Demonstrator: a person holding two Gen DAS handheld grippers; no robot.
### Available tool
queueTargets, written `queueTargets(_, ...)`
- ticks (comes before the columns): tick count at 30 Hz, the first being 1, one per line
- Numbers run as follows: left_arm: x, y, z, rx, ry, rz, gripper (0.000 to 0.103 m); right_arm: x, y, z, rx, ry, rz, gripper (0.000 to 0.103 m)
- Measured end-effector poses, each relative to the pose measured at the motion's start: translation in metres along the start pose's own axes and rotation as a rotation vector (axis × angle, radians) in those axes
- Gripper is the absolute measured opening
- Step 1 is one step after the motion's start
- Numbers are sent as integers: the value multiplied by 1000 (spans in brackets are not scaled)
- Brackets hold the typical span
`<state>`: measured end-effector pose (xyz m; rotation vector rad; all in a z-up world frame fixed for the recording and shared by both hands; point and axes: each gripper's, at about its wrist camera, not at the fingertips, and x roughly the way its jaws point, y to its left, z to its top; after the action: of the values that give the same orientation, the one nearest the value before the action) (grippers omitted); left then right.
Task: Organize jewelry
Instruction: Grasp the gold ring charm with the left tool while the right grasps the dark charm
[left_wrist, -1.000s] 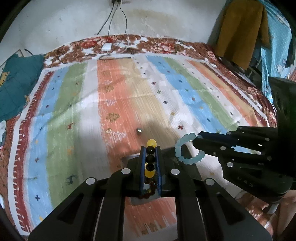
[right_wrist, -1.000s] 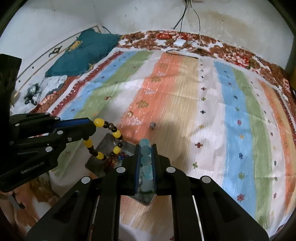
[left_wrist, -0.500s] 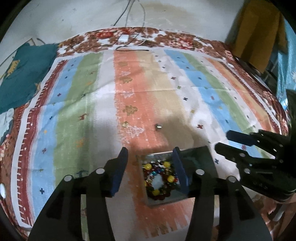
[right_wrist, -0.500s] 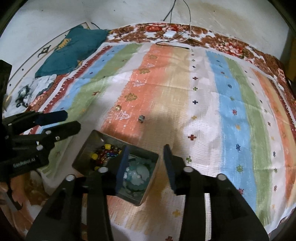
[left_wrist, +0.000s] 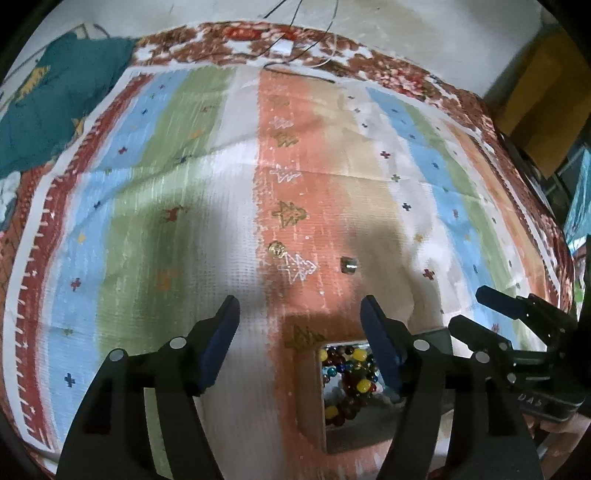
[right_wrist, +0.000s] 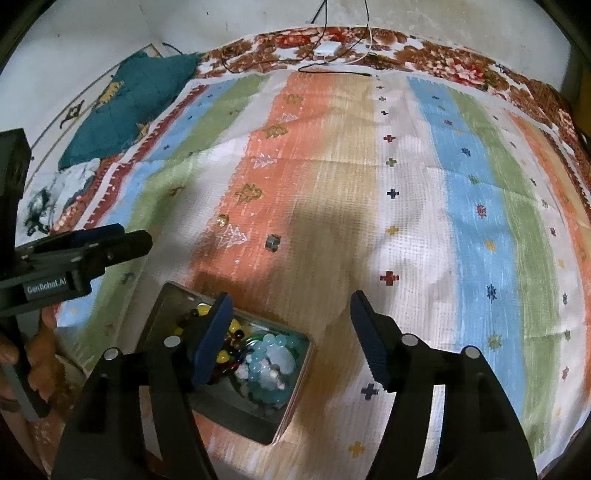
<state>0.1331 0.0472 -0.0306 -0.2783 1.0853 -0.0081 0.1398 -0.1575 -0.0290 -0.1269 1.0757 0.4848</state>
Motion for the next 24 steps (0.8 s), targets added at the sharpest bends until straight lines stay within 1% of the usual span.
queueTargets(2,7,3,3,-9,17,2,69,4,1,3,-10,5,-8,70)
queueTargets(6,19,6,11,-4,39,16,69,12,-2,10,-16,16,-13,72)
queueTargets(9,28,5,16,5,55,16,70,20,-4,14,-10,28,-16,77)
queueTargets(15,45,4,26,9,79,27,70,37,-4,22,-20,53,-18,77)
queueTargets(19,56,5,31,17,97,51,70,46,0,27,-32,66,-8,77)
queueTargets(22,62,6,35,15,107,54,70,47,1,32,-27,36,-22,77)
queueTargets(24,65,7,37,13,111,55,70,48,3,35,-41,34,-28,77)
